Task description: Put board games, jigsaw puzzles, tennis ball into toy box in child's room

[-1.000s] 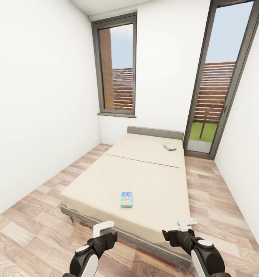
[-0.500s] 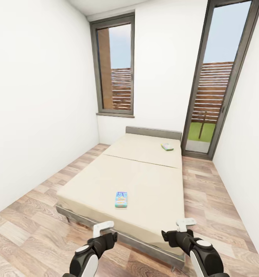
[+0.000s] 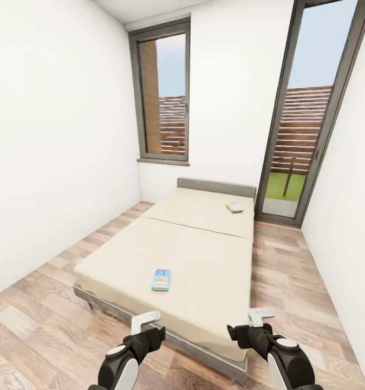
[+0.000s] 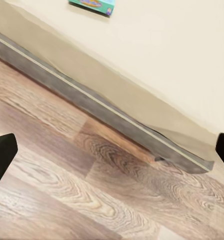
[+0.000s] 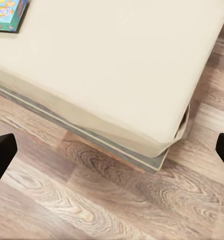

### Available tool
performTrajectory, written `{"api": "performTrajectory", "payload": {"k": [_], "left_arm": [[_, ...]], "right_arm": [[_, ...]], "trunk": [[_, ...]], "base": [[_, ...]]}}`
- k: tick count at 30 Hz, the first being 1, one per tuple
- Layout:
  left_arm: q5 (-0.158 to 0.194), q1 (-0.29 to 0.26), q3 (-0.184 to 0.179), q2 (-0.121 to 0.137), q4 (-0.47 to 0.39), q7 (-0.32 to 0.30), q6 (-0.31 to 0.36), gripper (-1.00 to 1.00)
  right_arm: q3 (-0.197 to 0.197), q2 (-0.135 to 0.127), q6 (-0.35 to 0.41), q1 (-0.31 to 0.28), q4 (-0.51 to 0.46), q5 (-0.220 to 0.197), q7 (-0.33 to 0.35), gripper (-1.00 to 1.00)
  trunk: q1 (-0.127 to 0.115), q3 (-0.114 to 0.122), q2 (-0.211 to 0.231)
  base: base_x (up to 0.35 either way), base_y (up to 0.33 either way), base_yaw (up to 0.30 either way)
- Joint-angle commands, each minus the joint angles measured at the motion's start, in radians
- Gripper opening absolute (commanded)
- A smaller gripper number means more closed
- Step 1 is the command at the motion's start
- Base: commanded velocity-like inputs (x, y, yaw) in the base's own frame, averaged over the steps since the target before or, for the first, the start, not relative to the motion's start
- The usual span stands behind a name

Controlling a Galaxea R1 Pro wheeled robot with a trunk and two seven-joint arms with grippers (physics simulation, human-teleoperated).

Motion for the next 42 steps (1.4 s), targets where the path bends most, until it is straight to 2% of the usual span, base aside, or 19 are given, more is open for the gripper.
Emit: {"api": "performTrajectory", "payload": {"k": [1, 13, 42], "left_arm": [[0.011, -0.001, -0.001, 0.000, -0.001, 0.010, 0.002, 1.00], [0.011, -0.001, -0.001, 0.000, -0.001, 0.010, 0.002, 1.00], [0.012, -0.001, -0.002, -0.002, -0.001, 0.009, 0.002, 1.00]], "right_arm": [[-0.001, 0.000, 0.006, -0.001, -0.001, 0.001, 0.003, 1.00], [0.000, 0.003, 0.012, -0.001, -0.001, 0.001, 0.003, 1.00], [0.000, 0.005, 0.009, -0.001, -0.001, 0.003, 0.002, 1.00]], "trunk": [[0.000, -0.001, -0.001], [0.000, -0.001, -0.001], [0.000, -0.001, -0.001]], "base": [[0.000, -0.271, 0.213], [0.000, -0.148, 0.259], [0.000, -0.012, 0.292]]}}
